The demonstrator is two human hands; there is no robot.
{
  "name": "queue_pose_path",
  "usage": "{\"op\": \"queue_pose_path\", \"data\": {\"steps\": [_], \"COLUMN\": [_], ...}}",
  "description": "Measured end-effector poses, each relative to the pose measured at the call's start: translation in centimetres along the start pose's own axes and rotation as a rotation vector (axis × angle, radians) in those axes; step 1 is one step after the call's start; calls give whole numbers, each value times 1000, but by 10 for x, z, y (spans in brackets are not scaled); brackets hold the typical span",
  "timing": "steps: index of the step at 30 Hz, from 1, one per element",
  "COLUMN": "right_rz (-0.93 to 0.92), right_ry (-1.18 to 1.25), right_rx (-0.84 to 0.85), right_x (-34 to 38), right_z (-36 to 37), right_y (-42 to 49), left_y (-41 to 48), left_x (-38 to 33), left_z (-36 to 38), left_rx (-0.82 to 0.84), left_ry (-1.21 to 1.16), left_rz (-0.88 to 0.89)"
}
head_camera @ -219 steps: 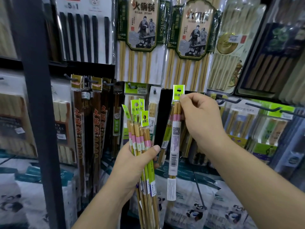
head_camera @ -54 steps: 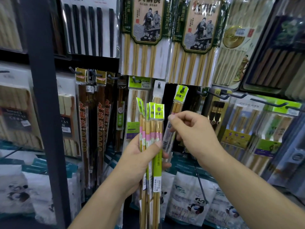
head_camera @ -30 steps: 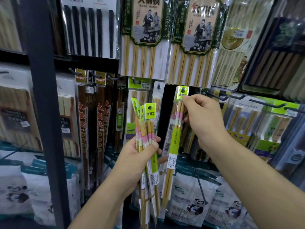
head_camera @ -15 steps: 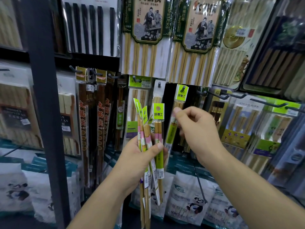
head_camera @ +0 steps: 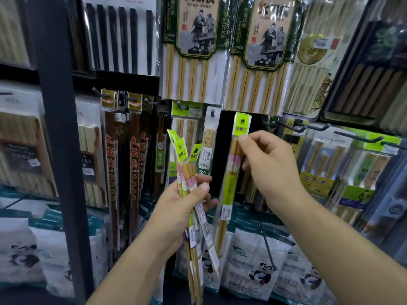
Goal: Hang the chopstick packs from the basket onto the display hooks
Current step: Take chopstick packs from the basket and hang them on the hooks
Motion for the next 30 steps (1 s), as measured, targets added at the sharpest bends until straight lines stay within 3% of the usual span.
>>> {"op": "queue_pose_path", "data": {"steps": [7,17,26,30], "right_rz": [35,142,107,66], "right_ry": [24,4,-122,-74], "right_rx": [-79,-76,-151,51], "right_x": [-2,-19,-24,-20], "right_z": [-1,0,-5,9], "right_y": [20,20,3,-16], "left_y": [1,-1,-5,-6], "left_x": [-1,-3,-7,-7], "left_z": [-4,-3,1,6], "left_rx": [23,54,-14,-11], "left_ry": [200,176,123,113], "left_rz": [55,60,50,45]}}
Point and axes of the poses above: each hand's wrist, its own y-axis towards the middle knuckle, its own z-axis out of the palm, x = y × z, the point moved 4 cm from there along y, towards the middle knuckle, and after that the axes turned 5 degrees about -x, right-handed, at the moved point
